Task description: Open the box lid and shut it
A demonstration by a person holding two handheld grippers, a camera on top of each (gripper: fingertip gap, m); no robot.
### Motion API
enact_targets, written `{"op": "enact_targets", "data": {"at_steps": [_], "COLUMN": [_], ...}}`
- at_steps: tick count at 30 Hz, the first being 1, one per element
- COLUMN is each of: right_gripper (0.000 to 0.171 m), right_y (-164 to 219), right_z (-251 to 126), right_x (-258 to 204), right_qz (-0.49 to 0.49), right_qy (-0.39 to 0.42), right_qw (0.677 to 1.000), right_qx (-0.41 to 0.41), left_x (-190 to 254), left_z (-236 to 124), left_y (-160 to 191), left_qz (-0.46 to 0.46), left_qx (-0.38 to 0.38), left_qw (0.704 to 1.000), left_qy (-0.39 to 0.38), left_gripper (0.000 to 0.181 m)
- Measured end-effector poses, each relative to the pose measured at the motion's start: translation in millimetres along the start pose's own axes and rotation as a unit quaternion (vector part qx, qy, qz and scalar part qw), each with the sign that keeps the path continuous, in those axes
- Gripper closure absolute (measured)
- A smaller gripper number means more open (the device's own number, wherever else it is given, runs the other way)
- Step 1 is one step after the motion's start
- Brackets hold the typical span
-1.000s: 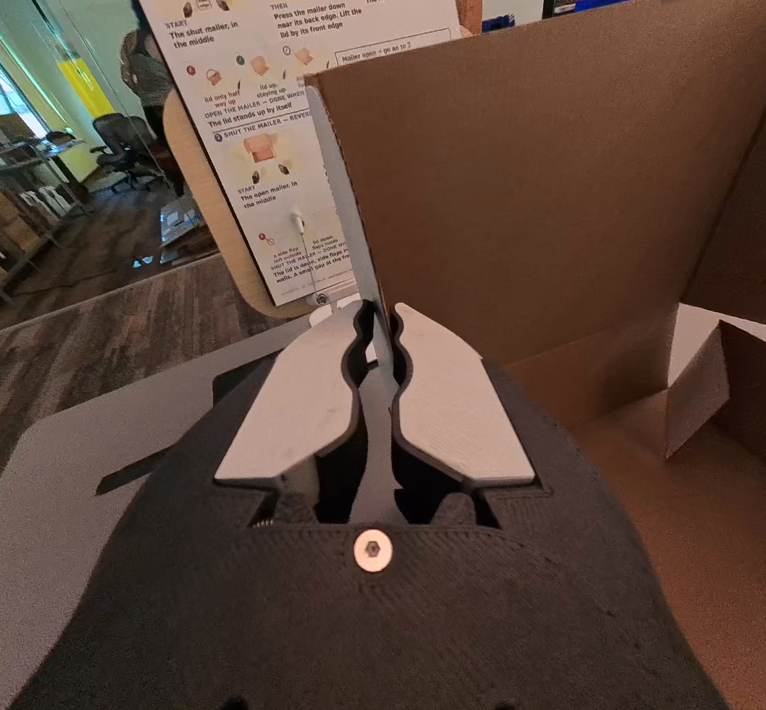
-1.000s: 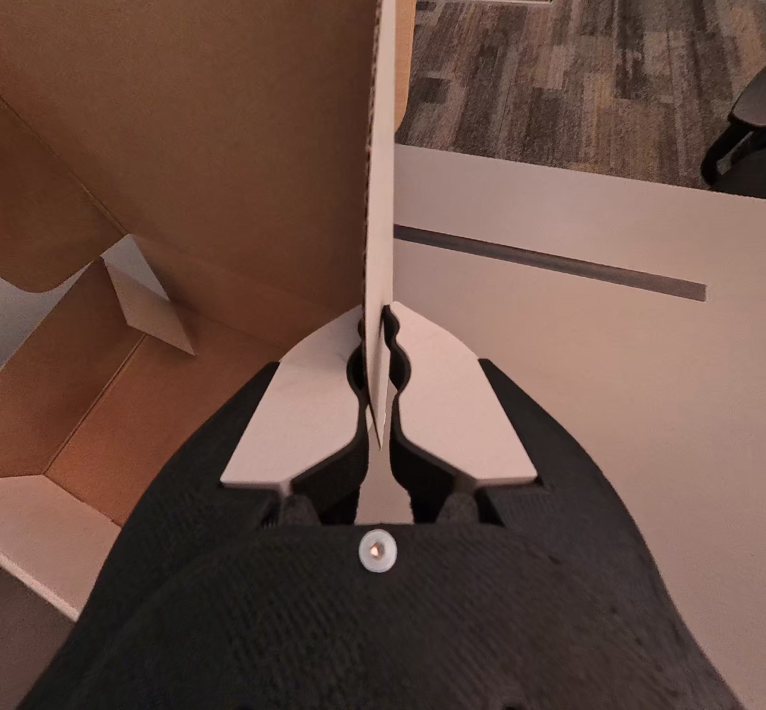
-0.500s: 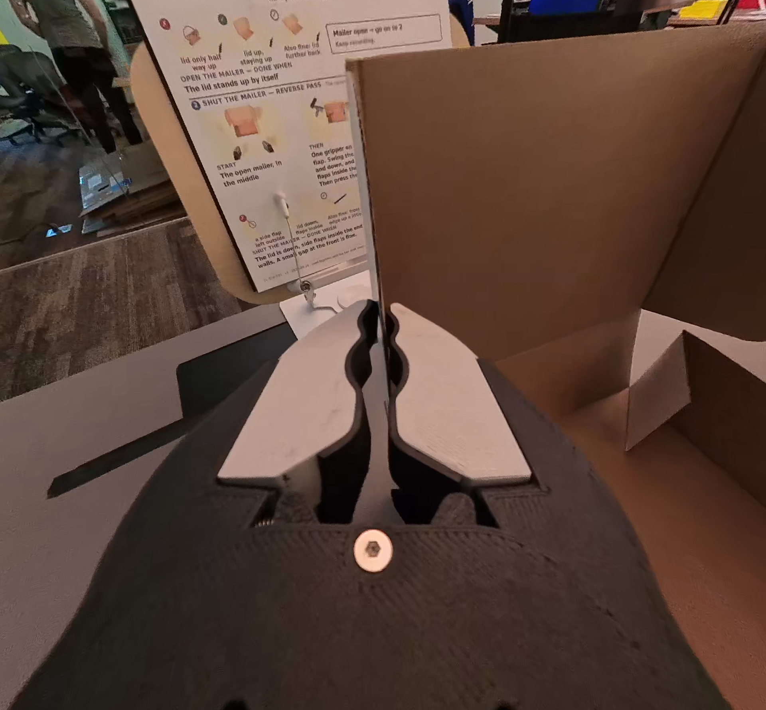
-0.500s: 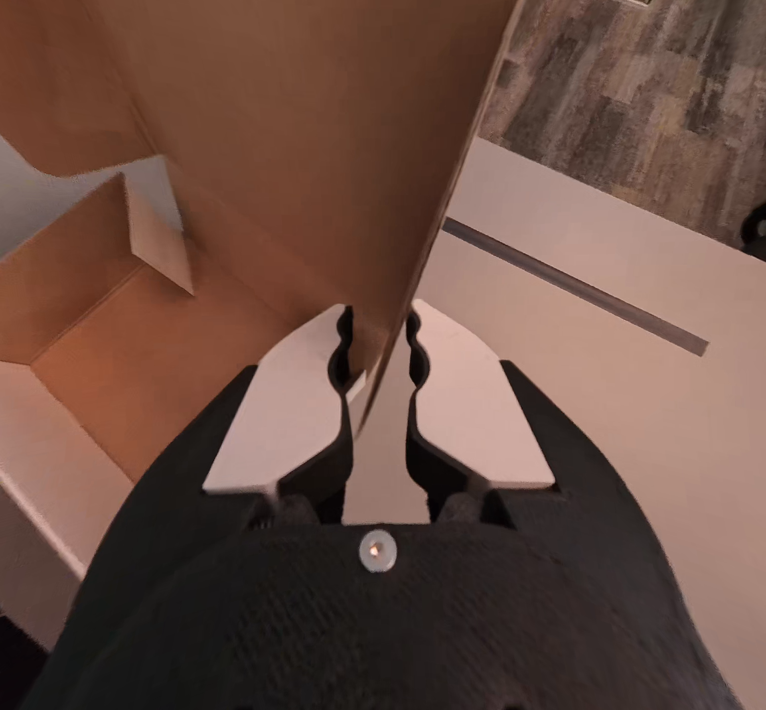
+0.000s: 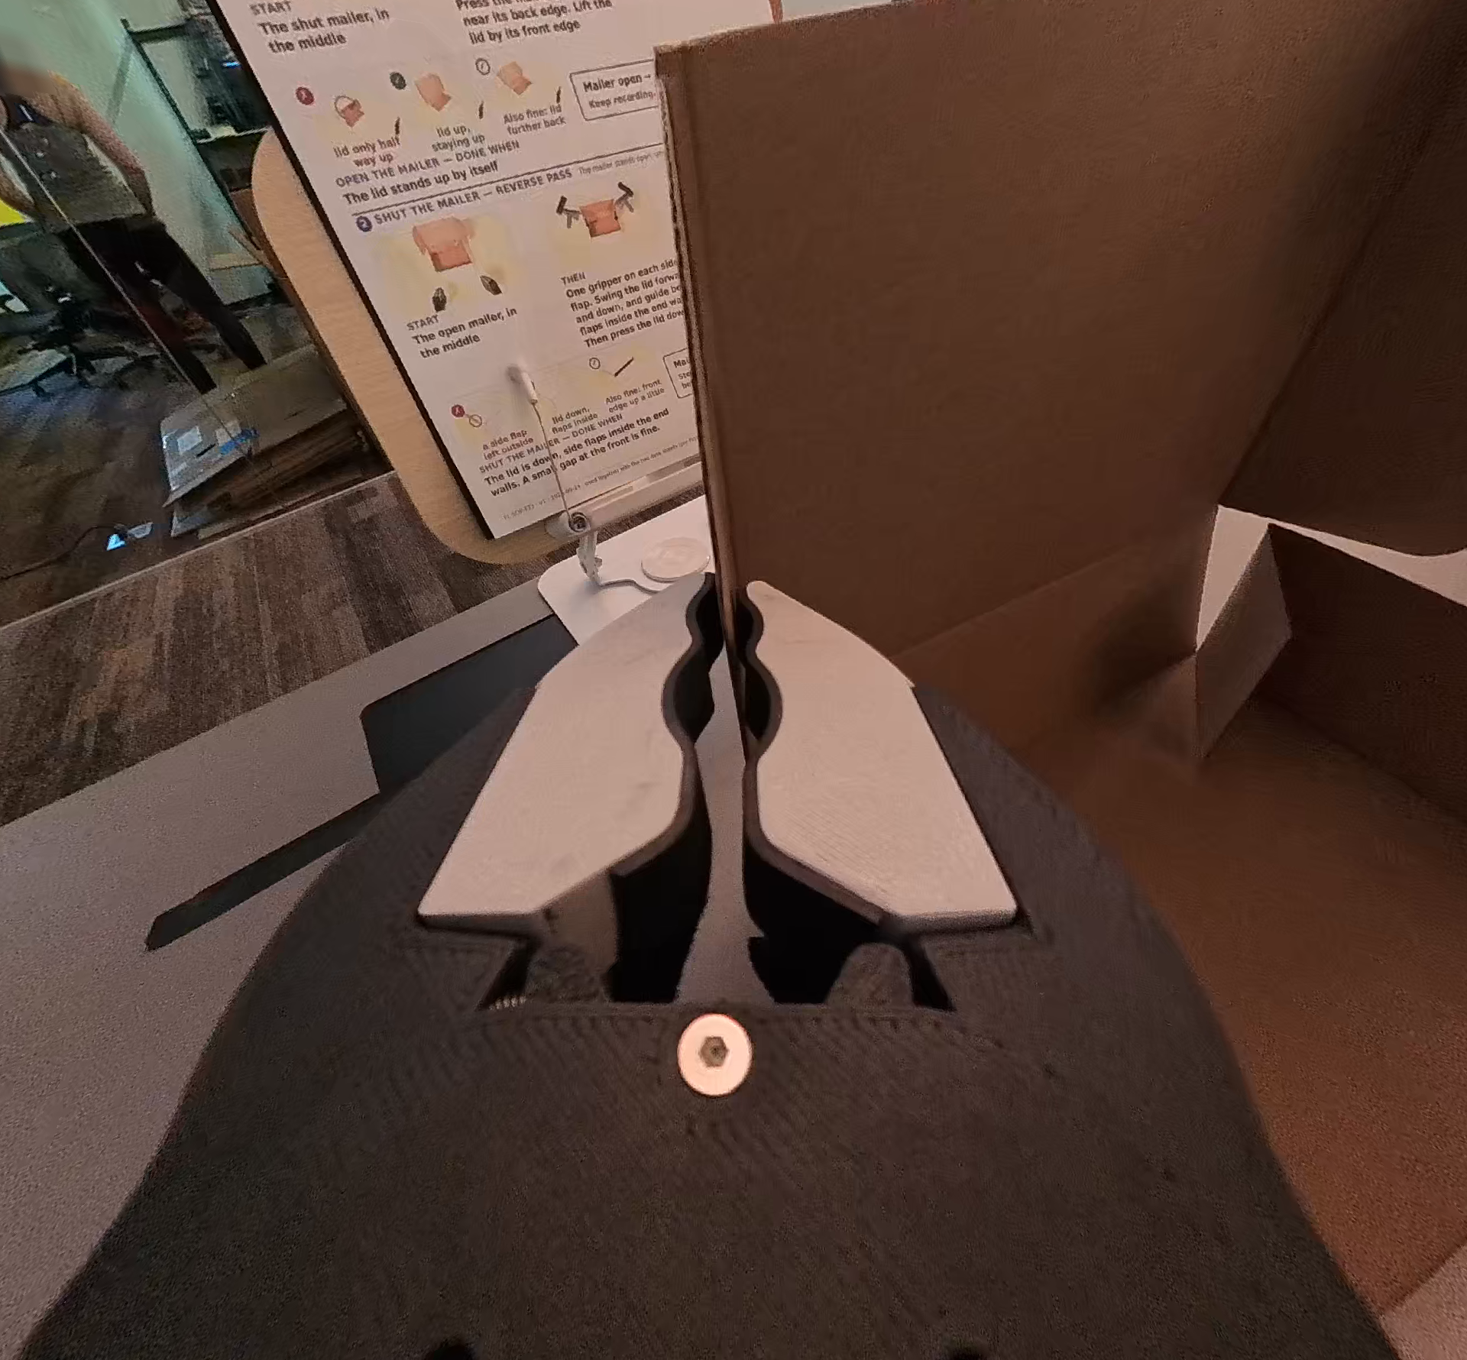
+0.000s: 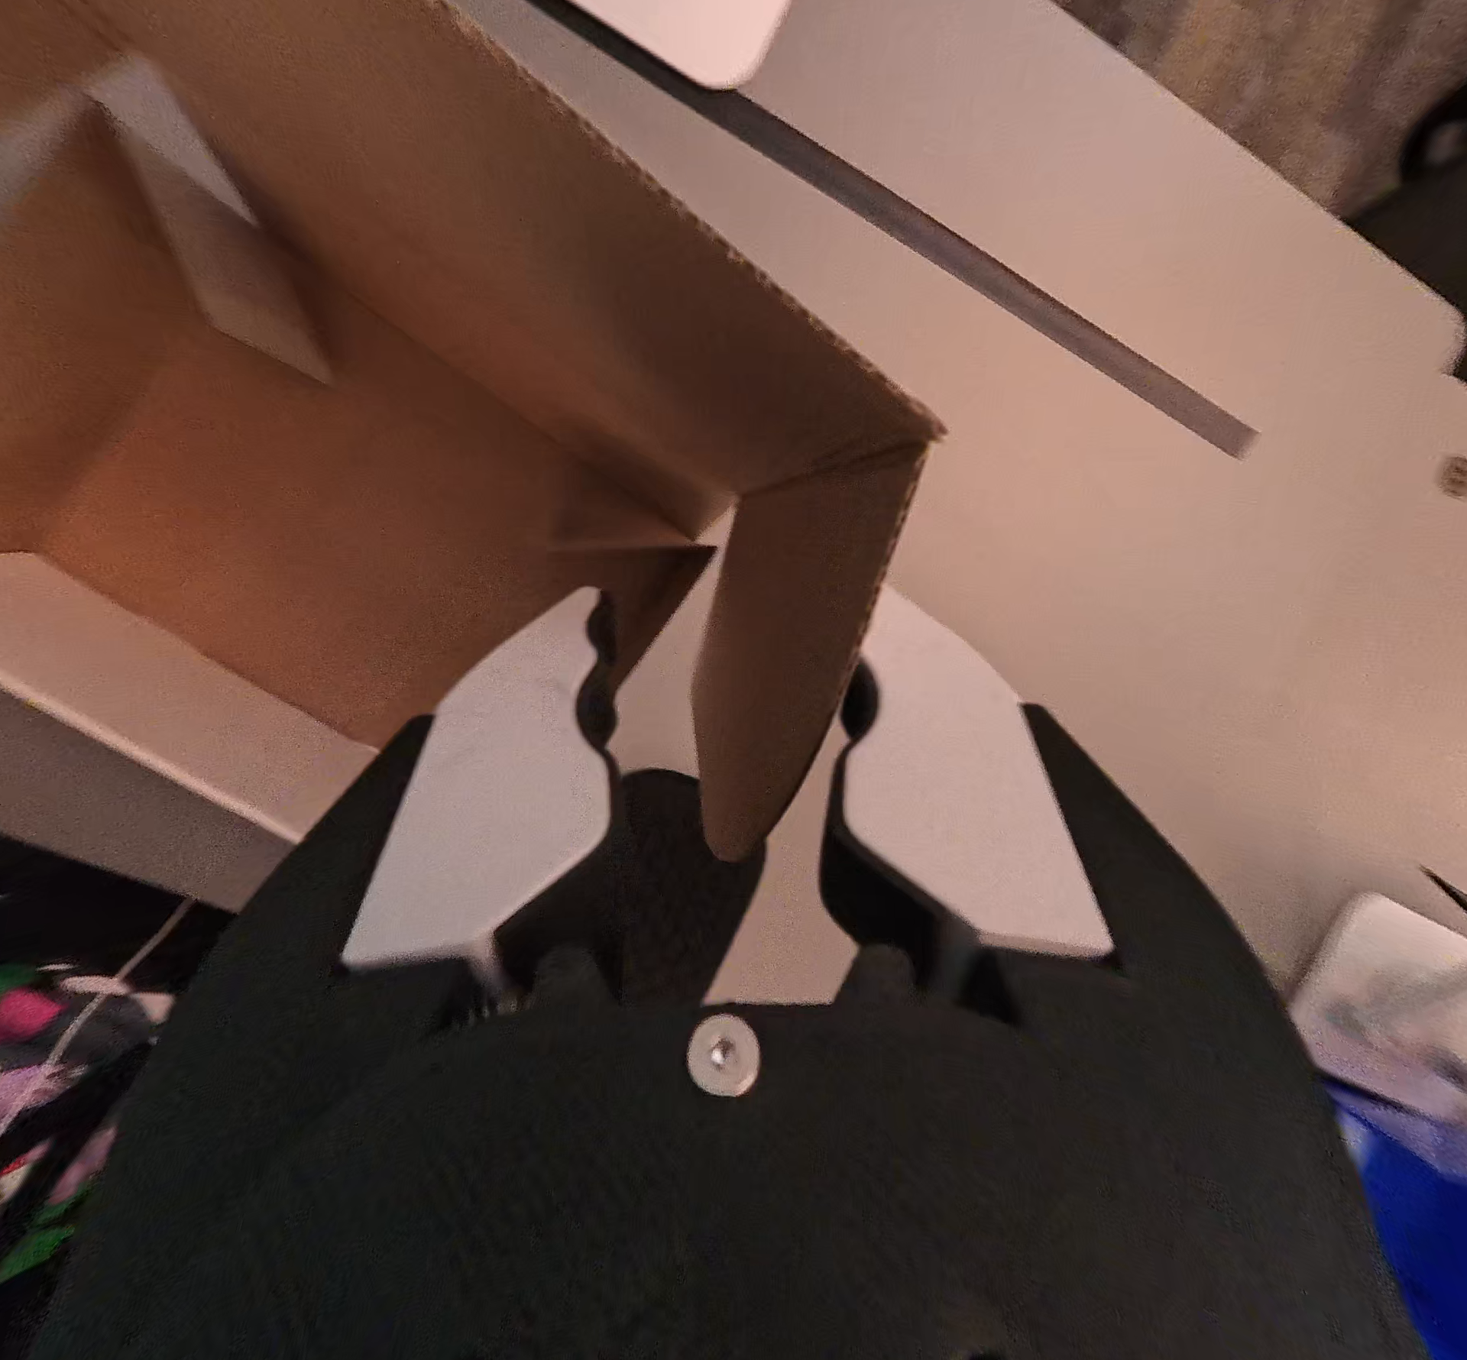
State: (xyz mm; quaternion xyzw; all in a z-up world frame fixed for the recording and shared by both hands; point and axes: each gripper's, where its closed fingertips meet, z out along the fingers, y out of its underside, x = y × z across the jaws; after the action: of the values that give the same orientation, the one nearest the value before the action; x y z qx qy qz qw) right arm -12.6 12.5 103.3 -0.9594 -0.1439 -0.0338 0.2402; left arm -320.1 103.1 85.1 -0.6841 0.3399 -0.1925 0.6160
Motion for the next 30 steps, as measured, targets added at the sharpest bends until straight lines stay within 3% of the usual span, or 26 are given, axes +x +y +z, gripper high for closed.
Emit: {"op": "enact_targets", "data": {"at_steps": [5,7,13,15,19,21,23,25,28,30], "right_gripper": [0.165,0.167,0.169,0.168,0.168,0.168,0.168,0.168,0.169,0.168], "right_y": [13,16,29,34,34,35,37,39,41,42], "right_z": [3,2,-1,-4,-11,-13,-13,-15,-17,-17], "right_x": [0,2,-2,-4,-9,-9,-10,-8,-4,1], "right_qz": [-0.001,0.018,0.061,0.058,0.066,0.061,0.067,0.073,0.088,0.094], "right_qy": [0.023,0.021,-0.011,-0.005,-0.003,0.005,0.001,-0.002,-0.008,-0.006], "right_qw": [0.999,0.998,0.997,0.997,0.995,0.994,0.993,0.992,0.990,0.989], "right_qx": [-0.046,-0.048,-0.045,-0.053,-0.073,-0.085,-0.094,-0.101,-0.110,-0.113], "left_x": [4,11,16,23,38,40,48,63,81,84], "left_z": [-7,-11,-26,-30,-27,-27,-36,-47,-50,-50], "left_y": [9,11,9,5,2,-1,-21,-35,-29,-27], "left_qz": [0.022,0.016,0.059,0.046,-0.015,-0.041,-0.046,0.004,0.108,0.162], "left_qx": [-0.016,-0.022,-0.048,-0.062,-0.111,-0.127,-0.084,-0.052,-0.072,-0.069], "left_qw": [1.000,0.999,0.997,0.996,0.991,0.988,0.993,0.997,0.991,0.984], "left_qy": [0.016,0.037,0.023,0.038,0.074,0.077,0.074,0.053,0.012,-0.016], "left_gripper": [0.177,0.173,0.120,0.110,0.109,0.121,0.133,0.129,0.108,0.111]}}
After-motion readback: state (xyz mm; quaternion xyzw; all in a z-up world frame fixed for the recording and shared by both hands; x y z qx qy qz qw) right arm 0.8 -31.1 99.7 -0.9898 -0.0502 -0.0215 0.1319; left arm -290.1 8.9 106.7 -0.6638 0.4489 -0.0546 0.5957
